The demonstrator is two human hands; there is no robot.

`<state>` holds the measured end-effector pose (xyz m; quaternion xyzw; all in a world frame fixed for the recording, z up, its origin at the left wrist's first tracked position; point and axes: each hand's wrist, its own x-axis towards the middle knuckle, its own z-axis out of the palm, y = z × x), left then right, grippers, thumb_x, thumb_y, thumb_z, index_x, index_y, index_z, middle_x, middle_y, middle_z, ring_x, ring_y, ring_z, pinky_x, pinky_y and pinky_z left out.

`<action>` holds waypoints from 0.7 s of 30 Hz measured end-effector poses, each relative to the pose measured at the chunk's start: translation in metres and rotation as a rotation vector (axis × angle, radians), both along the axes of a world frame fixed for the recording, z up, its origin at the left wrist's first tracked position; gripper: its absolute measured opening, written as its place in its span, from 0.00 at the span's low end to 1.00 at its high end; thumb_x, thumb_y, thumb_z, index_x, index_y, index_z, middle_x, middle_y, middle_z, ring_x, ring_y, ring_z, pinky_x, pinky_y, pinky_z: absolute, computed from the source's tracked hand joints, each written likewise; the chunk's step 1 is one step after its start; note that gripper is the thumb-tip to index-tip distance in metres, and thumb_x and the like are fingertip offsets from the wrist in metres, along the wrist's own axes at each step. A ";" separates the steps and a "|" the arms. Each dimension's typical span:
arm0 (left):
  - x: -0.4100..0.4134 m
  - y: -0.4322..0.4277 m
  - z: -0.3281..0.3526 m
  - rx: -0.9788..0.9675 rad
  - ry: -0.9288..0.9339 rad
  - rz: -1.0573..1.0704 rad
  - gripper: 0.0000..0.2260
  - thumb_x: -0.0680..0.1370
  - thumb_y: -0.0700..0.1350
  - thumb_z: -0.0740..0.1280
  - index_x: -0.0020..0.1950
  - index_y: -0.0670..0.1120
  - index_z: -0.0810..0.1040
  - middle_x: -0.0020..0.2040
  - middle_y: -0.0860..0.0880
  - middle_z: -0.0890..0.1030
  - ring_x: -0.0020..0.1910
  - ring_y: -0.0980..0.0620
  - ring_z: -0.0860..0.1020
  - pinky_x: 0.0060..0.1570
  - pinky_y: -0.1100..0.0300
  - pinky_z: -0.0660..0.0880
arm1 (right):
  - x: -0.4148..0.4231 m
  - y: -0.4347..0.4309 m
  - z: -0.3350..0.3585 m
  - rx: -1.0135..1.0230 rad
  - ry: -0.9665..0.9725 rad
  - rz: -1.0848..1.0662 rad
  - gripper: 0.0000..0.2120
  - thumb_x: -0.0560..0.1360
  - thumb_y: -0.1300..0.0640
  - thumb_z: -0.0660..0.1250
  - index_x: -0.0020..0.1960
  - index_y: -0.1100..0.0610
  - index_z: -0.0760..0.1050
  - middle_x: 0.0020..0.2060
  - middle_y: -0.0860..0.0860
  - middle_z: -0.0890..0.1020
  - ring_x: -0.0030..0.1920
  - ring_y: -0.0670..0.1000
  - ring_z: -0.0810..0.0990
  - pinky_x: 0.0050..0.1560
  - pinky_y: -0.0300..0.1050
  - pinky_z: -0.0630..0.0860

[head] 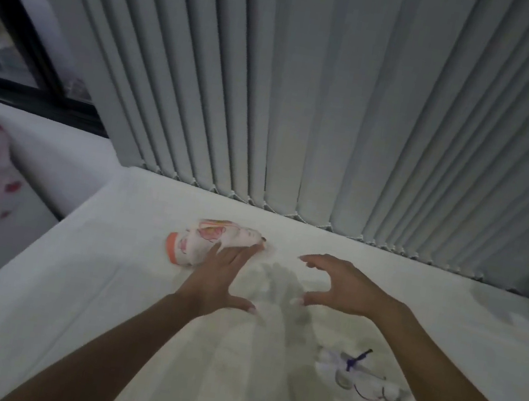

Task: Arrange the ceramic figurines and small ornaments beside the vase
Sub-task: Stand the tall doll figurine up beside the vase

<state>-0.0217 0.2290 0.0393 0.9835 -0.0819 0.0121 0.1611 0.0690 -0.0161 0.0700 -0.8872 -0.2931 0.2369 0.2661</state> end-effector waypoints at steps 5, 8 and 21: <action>0.019 0.068 0.012 -0.028 -0.002 0.126 0.46 0.63 0.62 0.74 0.74 0.48 0.58 0.73 0.50 0.66 0.72 0.52 0.63 0.74 0.49 0.55 | 0.001 0.093 -0.037 0.203 0.256 -0.228 0.28 0.66 0.45 0.74 0.63 0.54 0.73 0.52 0.51 0.78 0.52 0.48 0.77 0.56 0.40 0.72; 0.045 0.101 0.013 -0.031 0.051 0.159 0.43 0.65 0.60 0.74 0.74 0.47 0.60 0.75 0.48 0.64 0.73 0.52 0.62 0.74 0.50 0.58 | -0.005 0.134 -0.060 0.343 0.539 -0.385 0.12 0.69 0.44 0.72 0.42 0.52 0.76 0.37 0.51 0.76 0.37 0.48 0.74 0.42 0.41 0.71; 0.150 0.149 -0.025 -0.105 0.709 0.112 0.24 0.78 0.62 0.55 0.66 0.48 0.72 0.70 0.45 0.72 0.67 0.46 0.71 0.68 0.53 0.66 | 0.003 0.227 -0.104 0.838 1.118 -1.018 0.14 0.74 0.51 0.67 0.49 0.62 0.76 0.46 0.60 0.83 0.51 0.58 0.82 0.56 0.50 0.79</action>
